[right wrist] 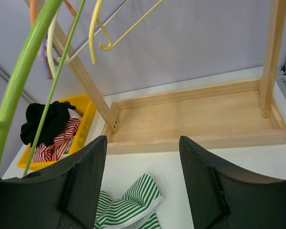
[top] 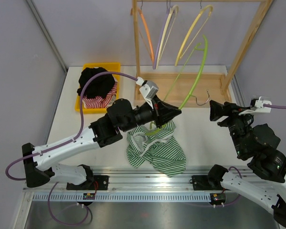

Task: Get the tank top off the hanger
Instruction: Pass the hanger from the right arm to the left

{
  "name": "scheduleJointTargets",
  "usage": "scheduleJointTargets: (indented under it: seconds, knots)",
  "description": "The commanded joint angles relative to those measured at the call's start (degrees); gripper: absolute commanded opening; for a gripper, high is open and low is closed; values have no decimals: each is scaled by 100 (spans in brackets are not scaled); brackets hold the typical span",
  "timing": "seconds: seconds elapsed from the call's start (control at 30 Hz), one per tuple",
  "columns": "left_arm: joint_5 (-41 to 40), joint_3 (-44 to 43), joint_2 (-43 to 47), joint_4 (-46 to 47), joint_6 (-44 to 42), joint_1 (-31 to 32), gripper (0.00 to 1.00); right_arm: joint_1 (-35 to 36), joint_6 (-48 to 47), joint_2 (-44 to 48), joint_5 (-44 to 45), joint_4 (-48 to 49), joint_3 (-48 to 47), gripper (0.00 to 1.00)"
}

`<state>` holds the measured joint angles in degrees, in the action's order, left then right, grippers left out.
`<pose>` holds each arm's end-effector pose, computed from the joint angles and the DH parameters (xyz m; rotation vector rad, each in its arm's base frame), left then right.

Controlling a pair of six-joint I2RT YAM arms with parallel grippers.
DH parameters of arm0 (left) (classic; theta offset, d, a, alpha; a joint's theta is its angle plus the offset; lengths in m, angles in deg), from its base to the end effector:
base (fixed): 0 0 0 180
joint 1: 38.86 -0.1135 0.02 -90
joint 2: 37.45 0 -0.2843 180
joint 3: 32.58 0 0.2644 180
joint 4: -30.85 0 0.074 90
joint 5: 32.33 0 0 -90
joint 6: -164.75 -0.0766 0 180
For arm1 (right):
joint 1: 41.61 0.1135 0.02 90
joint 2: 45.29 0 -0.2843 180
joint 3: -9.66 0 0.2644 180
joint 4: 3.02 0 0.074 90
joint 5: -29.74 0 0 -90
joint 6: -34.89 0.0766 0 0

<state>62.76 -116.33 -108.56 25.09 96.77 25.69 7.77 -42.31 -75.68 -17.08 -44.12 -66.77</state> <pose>0.1379 -0.3056 0.4583 0.6494 1.4494 -1.2780 0.0969 0.0324 0.4588 0.1333 1.5100 0.3119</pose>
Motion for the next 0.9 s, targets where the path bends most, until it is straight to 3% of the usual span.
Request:
scheduleJointTargets:
  seconds: [0.0,0.1,0.43,0.63,0.87]
  knots:
    - [-200,-214,255,398,161,-109,0,-25,3,-37,367,-101,-33,69]
    - [-280,-319,352,390,381,-267,0,-17,21,7,358,-102,2,69]
    - [203,-2251,-394,-1209,320,-1260,0,-25,153,86,340,-172,187,70]
    - [765,-2763,-921,-1412,443,-1692,0,-17,153,191,323,-190,214,70]
    - [1100,-2746,-1019,-1184,584,-1780,0,-25,135,262,402,-233,319,70]
